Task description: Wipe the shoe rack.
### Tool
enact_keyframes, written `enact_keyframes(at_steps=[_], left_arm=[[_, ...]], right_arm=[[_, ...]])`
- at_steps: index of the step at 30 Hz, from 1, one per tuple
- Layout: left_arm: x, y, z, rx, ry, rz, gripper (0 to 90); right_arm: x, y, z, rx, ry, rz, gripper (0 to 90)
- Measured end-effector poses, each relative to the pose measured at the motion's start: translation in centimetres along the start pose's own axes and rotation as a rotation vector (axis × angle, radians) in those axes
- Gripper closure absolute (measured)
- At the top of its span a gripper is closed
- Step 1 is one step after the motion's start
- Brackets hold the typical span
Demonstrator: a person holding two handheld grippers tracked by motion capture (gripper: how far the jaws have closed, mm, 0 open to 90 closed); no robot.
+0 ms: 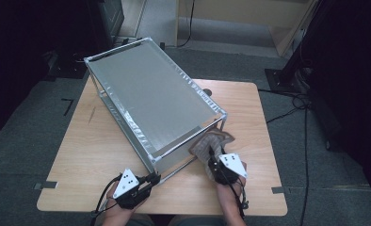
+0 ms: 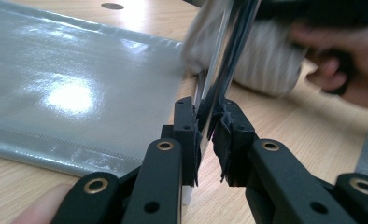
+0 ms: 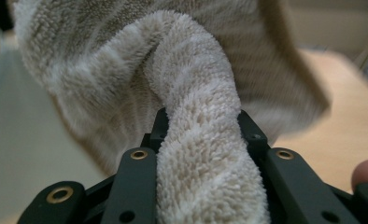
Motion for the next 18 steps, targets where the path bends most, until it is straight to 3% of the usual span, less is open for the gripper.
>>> enact_keyframes(at_steps=[3,5,8,11,13,15,18], left_arm=[[0.3,-0.2,0.4,0.018,0.026,-0.020,75.2],[0.5,-0.2,0.9,0.012,0.054,-0.012,72.0],[0.6,0.4,1.8,-0.001,0.090,-0.015,70.9],[0.9,1.1,2.7,-0.050,0.118,0.001,70.7],[1.1,1.3,3.1,-0.066,0.131,0.012,70.9],[1.3,1.2,3.4,-0.059,0.142,0.019,73.1],[1.5,0.9,3.5,-0.051,0.144,0.015,76.2]], right_arm=[[-0.9,-1.3,-1.1,0.016,-0.081,0.057,66.3],[-1.3,-2.3,-1.5,0.020,-0.113,0.094,65.8],[-1.5,-3.8,-1.5,0.015,-0.129,0.147,64.5],[-1.4,-5.1,-1.1,-0.008,-0.128,0.190,63.8],[-1.3,-5.9,-0.7,-0.065,-0.136,0.251,62.0],[-0.8,-6.9,-0.1,-0.115,-0.125,0.355,56.6],[-0.2,-7.6,0.4,-0.095,-0.104,0.427,44.9]])
Point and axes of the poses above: each handheld gripper's, and its own axes: x roughly backward along the jaws, z roughly out of its top, y roughly to its right, the point moved 5 cm from there along -x, roughly forward along the jaws, and after that the axes turned 7 degrees about y, right-handed, at the moved point
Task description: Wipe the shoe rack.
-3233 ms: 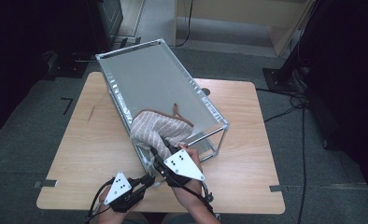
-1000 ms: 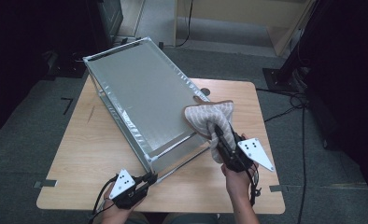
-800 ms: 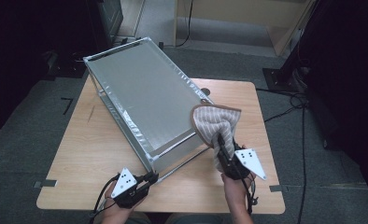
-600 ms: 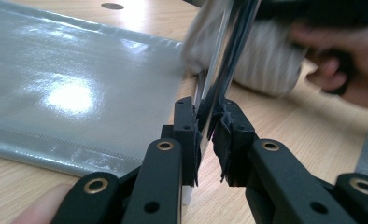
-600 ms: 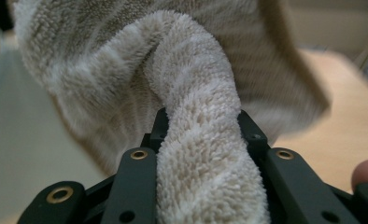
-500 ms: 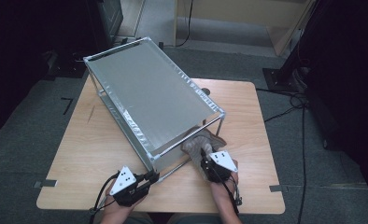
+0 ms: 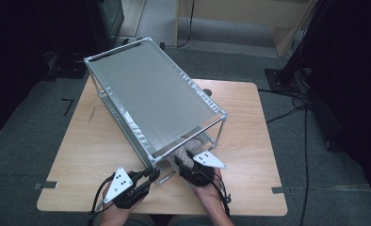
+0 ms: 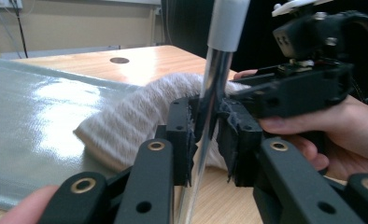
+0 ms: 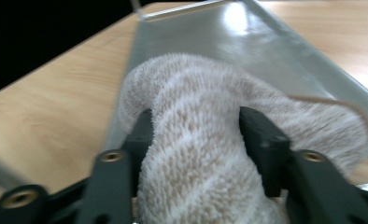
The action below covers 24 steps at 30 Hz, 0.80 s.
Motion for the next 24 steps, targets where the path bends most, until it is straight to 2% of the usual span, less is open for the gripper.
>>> enact_keyframes(at_steps=[2,5,9,12,14,15,18,20,22,24], left_arm=[[0.0,0.0,0.0,-0.003,0.000,-0.008,77.2],[0.0,0.0,0.1,0.005,-0.003,-0.017,77.8],[0.1,0.0,0.2,0.005,-0.004,-0.017,78.0],[0.1,0.0,0.2,0.004,-0.005,-0.018,78.2],[0.1,0.0,0.2,0.006,-0.005,-0.018,78.3],[0.1,0.0,0.2,0.006,-0.005,-0.018,78.3],[0.0,0.1,0.2,0.015,-0.005,-0.017,78.3],[0.0,0.2,0.1,0.014,-0.005,-0.009,79.3],[0.0,0.2,0.1,0.007,-0.005,-0.003,80.0],[0.0,0.2,0.1,0.003,-0.005,-0.001,80.2]], right_arm=[[0.2,-0.3,-0.1,0.013,-0.013,0.017,38.6],[0.6,-0.5,-0.1,0.015,-0.030,0.062,37.7],[1.5,-0.3,0.9,-0.026,0.004,0.065,40.2],[2.0,0.4,1.7,0.012,0.032,-0.028,46.4],[2.1,0.6,1.7,-0.013,0.026,-0.030,48.2],[2.0,0.5,1.6,-0.005,0.026,-0.029,48.8],[1.3,-0.2,0.7,0.031,-0.028,-0.014,51.9],[0.5,-0.5,-0.2,0.049,-0.077,0.001,59.7],[-0.3,-0.8,-1.5,0.033,-0.135,0.013,64.7],[-1.0,-1.5,-2.9,0.028,-0.193,0.048,65.4]])
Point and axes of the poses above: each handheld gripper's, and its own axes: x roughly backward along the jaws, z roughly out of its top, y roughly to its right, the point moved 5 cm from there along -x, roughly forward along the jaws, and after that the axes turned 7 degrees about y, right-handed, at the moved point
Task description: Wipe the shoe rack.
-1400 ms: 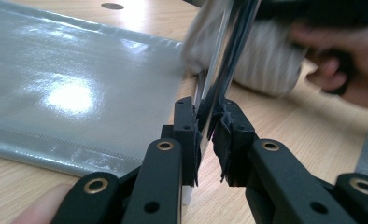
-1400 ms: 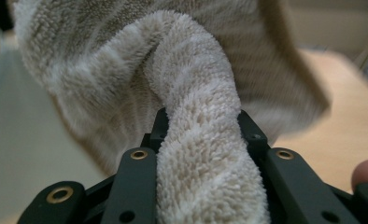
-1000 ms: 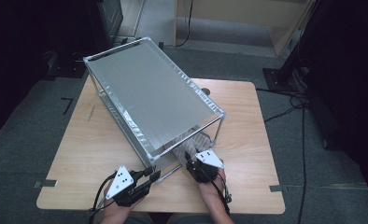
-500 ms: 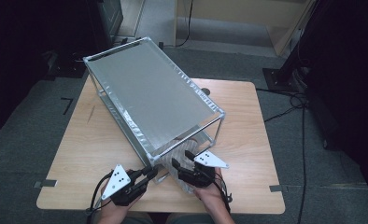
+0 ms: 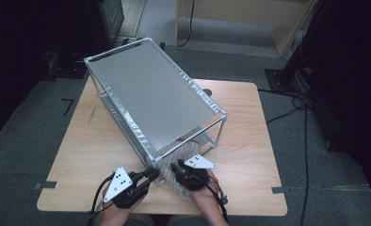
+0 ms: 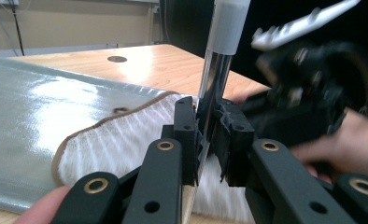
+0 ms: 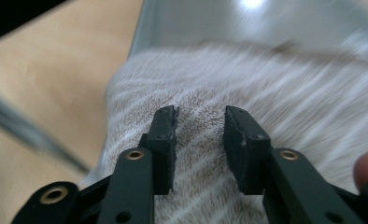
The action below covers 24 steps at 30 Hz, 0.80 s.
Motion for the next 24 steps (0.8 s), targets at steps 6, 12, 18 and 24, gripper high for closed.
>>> enact_keyframes(at_steps=[6,12,18,24], left_arm=[[0.1,0.0,0.0,-0.002,-0.001,-0.002,80.4],[0.1,0.0,0.0,-0.005,-0.002,-0.002,80.4],[0.1,0.0,0.0,0.000,-0.006,0.000,80.6],[0.2,0.0,0.0,-0.015,-0.009,0.004,81.3]], right_arm=[[0.2,-0.8,0.8,-0.060,0.058,0.101,51.7],[-0.7,0.7,-0.8,0.030,-0.032,-0.078,36.5],[-1.1,1.0,-1.1,0.150,-0.040,-0.090,38.3],[-0.4,4.5,-0.6,0.118,-0.020,-0.178,41.8]])
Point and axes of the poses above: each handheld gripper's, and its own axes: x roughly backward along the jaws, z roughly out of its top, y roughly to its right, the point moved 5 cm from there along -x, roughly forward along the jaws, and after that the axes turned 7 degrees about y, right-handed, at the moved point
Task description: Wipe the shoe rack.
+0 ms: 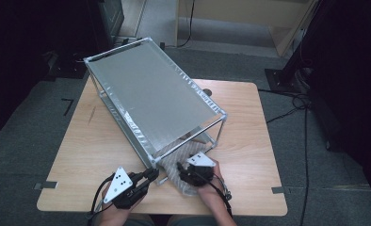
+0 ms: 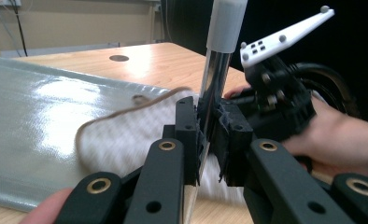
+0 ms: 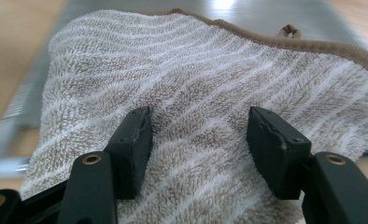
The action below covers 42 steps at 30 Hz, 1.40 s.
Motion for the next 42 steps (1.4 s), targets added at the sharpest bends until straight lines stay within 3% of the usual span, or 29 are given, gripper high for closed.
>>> enact_keyframes(at_steps=[5,8,11,14,18,27,29,31,34,36,42], left_arm=[[0.3,0.0,-0.1,-0.005,0.002,-0.009,81.4],[0.4,-0.1,-0.1,-0.009,0.001,-0.009,81.4],[0.4,-0.1,-0.1,-0.007,0.001,-0.009,81.4],[0.4,-0.1,-0.1,0.001,0.000,-0.016,81.3],[0.4,-0.2,-0.1,0.015,0.000,-0.021,81.0],[0.3,-0.2,0.0,0.024,-0.003,-0.026,80.8],[0.4,-0.2,0.0,0.023,-0.003,-0.026,80.8],[0.4,-0.2,0.0,0.019,-0.005,-0.025,80.9],[0.4,-0.2,0.0,0.013,-0.005,-0.018,81.1],[0.4,-0.1,-0.1,0.013,-0.005,-0.017,81.1],[0.5,-0.2,-0.1,0.007,-0.005,-0.017,81.2]], right_arm=[[0.3,4.7,0.0,-0.075,0.009,-0.111,40.0],[0.6,6.3,0.0,-0.099,0.016,-0.162,37.9],[0.7,6.7,-0.1,-0.104,0.015,-0.173,37.6],[0.7,6.1,-0.2,-0.101,0.015,-0.162,41.7],[0.5,3.5,-0.3,-0.116,0.016,-0.094,40.3],[0.1,-5.1,-0.2,-0.005,0.002,0.094,36.9],[0.0,-6.3,-0.2,0.038,0.004,0.069,33.8],[-0.2,-6.4,-0.1,0.069,0.005,0.043,29.2],[-0.3,-5.5,-0.2,0.043,-0.007,0.057,27.4],[-0.3,-4.7,-0.2,0.058,-0.003,0.018,26.5],[-0.2,-0.4,-0.1,0.007,-0.005,-0.067,26.9]])
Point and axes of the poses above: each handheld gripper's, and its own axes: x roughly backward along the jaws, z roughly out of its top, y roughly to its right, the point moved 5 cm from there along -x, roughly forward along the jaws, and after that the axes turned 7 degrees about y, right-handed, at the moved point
